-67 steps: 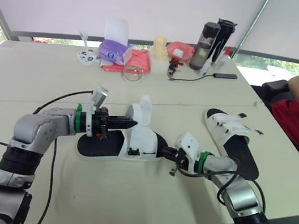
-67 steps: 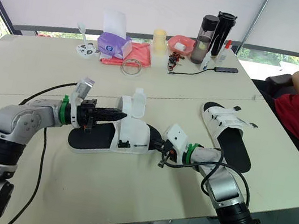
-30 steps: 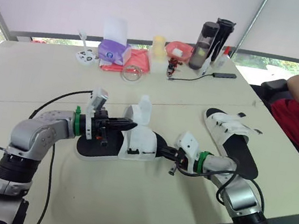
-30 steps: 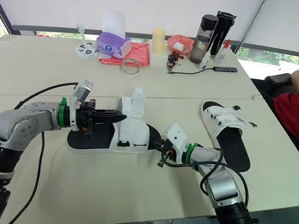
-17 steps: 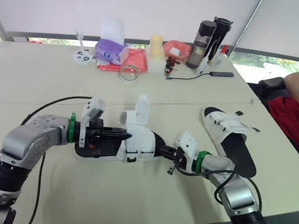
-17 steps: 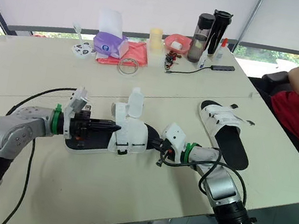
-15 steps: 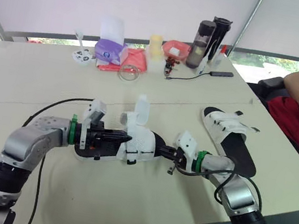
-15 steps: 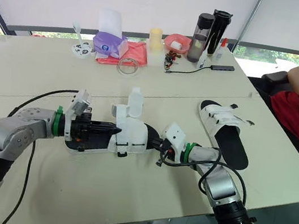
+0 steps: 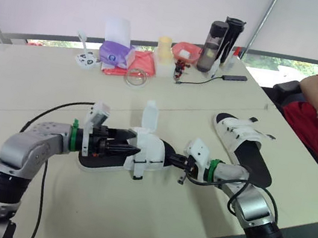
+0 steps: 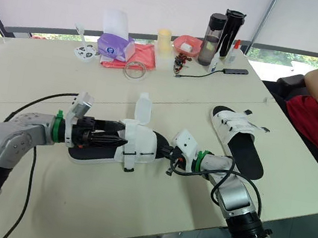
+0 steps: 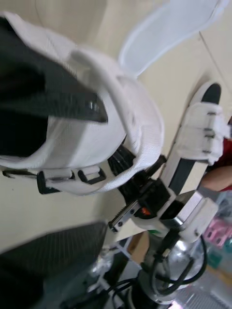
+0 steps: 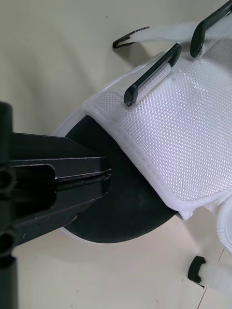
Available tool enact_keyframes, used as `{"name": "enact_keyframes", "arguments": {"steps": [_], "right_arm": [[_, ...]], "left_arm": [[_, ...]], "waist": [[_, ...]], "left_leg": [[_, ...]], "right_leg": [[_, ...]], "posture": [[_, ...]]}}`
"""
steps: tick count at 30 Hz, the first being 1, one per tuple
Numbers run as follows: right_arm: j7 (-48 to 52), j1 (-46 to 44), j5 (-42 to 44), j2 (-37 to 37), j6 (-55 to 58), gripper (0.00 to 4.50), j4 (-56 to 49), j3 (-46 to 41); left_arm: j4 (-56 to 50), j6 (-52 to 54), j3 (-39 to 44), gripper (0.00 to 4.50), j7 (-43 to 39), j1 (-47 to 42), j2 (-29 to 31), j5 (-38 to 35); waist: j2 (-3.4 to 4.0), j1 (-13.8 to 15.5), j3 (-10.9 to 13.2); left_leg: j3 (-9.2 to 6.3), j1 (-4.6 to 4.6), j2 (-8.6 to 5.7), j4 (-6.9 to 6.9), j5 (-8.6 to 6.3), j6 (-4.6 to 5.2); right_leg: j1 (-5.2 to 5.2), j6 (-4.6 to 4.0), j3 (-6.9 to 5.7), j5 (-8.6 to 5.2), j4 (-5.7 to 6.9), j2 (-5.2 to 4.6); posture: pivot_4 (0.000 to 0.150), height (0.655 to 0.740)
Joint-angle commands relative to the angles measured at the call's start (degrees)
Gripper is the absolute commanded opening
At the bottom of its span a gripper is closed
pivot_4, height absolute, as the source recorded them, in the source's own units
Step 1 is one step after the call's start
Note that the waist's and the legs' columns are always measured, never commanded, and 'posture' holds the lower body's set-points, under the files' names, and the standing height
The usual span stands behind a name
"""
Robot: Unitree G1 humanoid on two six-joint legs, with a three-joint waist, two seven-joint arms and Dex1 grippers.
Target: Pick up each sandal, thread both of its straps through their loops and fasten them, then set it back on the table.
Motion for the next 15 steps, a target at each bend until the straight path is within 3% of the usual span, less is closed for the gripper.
{"name": "enact_keyframes", "arguments": {"steps": [1, 5, 7, 11, 15], "right_arm": [[-1.62, 1.90, -3.88, -0.55, 2.49, 0.00, 6.38, 1.67], [-1.52, 2.33, -3.85, -0.64, 2.50, 0.00, 6.18, 1.74], [-1.39, 2.47, -3.93, -0.69, 2.37, 0.00, 6.33, 1.85], [-1.19, 2.00, -4.15, -0.67, 2.12, 0.00, 7.03, 2.00], [-1.00, 1.67, -4.16, -0.74, 1.98, 0.00, 7.49, 2.02]], "left_arm": [[-4.52, 4.72, 4.66, 4.48, 0.65, 1.37, 1.81, -6.19], [-11.18, 8.88, 6.15, 4.48, -0.39, 6.78, 5.37, -10.74], [-15.38, 7.36, 4.02, 4.48, -2.51, 11.94, 8.04, -8.98], [-16.38, 3.03, 0.37, 4.48, -1.55, 15.44, 7.72, -4.70], [-15.12, -1.39, -3.19, 4.48, -1.03, 16.56, 6.24, -0.50]], "waist": [[0.00, -0.05, 0.00], [0.01, 0.02, 0.01], [0.02, -0.17, 0.00], [0.02, 0.06, -0.01], [0.50, 0.00, -0.25]], "left_leg": [[0.00, 0.00, 0.00, 0.00, 0.00, 0.00], [0.00, 0.01, 0.00, -0.03, 0.00, 0.00], [0.00, 0.03, 0.01, -0.04, -0.01, -0.02], [-0.03, 0.01, 0.07, -0.06, -0.12, -0.20], [-0.04, -0.62, 0.43, -0.04, -0.14, -0.23]], "right_leg": [[0.00, 0.00, -0.01, 0.00, 0.00, 0.00], [-0.01, 0.00, -0.01, 0.00, -0.01, -0.02], [-0.08, 0.00, 0.00, 0.00, -0.03, -0.03], [-0.21, -0.07, 0.01, 0.04, -0.22, -0.13], [-0.23, -0.20, -0.44, 0.12, -1.31, -0.01]], "posture": [[0.150, 0.7400], [0.150, 0.7400], [0.150, 0.7400], [0.150, 0.7400], [0.150, 0.7400]]}}
